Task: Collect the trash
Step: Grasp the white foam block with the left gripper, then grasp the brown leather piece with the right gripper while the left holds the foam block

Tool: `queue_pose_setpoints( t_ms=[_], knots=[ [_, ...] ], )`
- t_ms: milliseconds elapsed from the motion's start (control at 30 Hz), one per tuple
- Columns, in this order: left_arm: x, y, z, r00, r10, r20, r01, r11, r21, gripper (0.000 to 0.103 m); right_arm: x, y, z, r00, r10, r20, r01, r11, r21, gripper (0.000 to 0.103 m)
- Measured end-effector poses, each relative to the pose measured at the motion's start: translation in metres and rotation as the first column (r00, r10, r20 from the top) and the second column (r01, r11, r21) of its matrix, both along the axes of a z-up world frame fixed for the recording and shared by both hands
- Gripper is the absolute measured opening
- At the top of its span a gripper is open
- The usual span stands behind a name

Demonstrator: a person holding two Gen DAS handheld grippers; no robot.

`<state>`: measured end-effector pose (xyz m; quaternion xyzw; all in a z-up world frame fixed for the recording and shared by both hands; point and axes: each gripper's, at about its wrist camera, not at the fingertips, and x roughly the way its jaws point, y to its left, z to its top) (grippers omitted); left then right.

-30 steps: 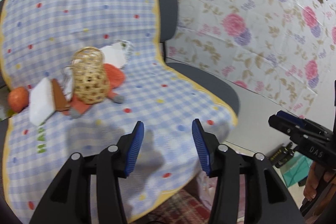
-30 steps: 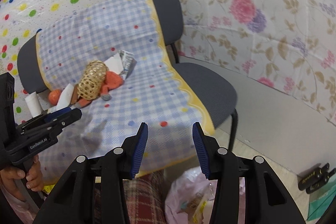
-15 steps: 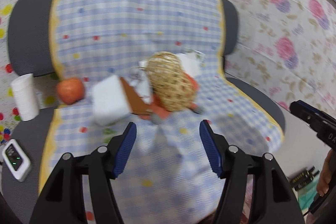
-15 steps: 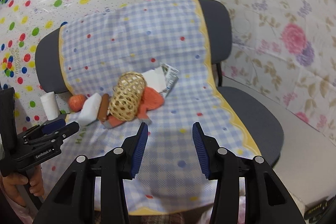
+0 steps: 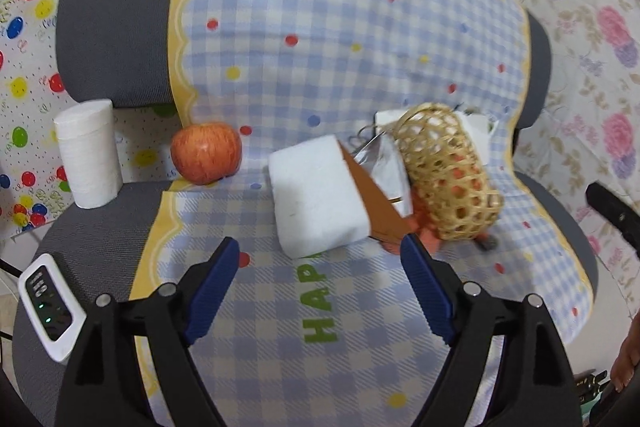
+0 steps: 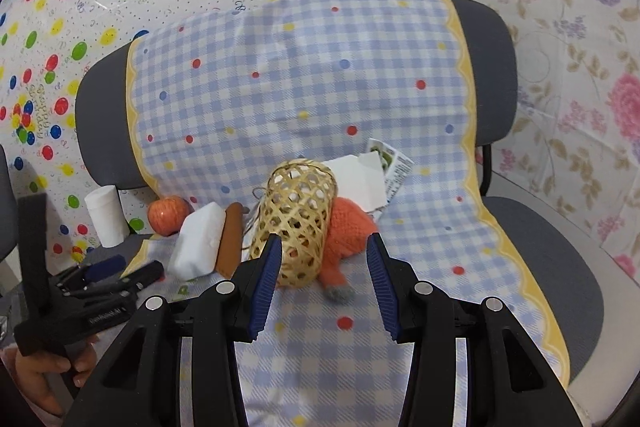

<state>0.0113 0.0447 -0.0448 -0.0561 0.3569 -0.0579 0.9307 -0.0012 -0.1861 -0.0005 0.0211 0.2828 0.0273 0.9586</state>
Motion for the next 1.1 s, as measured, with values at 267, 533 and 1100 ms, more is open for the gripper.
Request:
queue_pose_setpoints(
  t_ms=[267,533,1100],
  knots=[
    [0.036,-0.002,-0.019,0.999,0.012,-0.052,-0.015,0.998,-0.064,0.081,0.037,0.003,-0.018,1.000,-0.013,-0.028,0.013,1.000,-0.001,0.046],
    [0.063,0.001,-0.033,0.995,0.037,-0.094,-0.043,0.997,-0.062,0.080,0.061,0.011,-0.029,0.998,-0.021,-0.058,0.020,1.000,-0.017,0.045],
    [0.034,0.068,-0.014,0.996,0.089,-0.014,-0.090,0.996,-0.017,0.062,0.071,0.111,-0.035,0.971,0.221,-0.088,-0.226,0.973,-0.042,0.043]
  ],
)
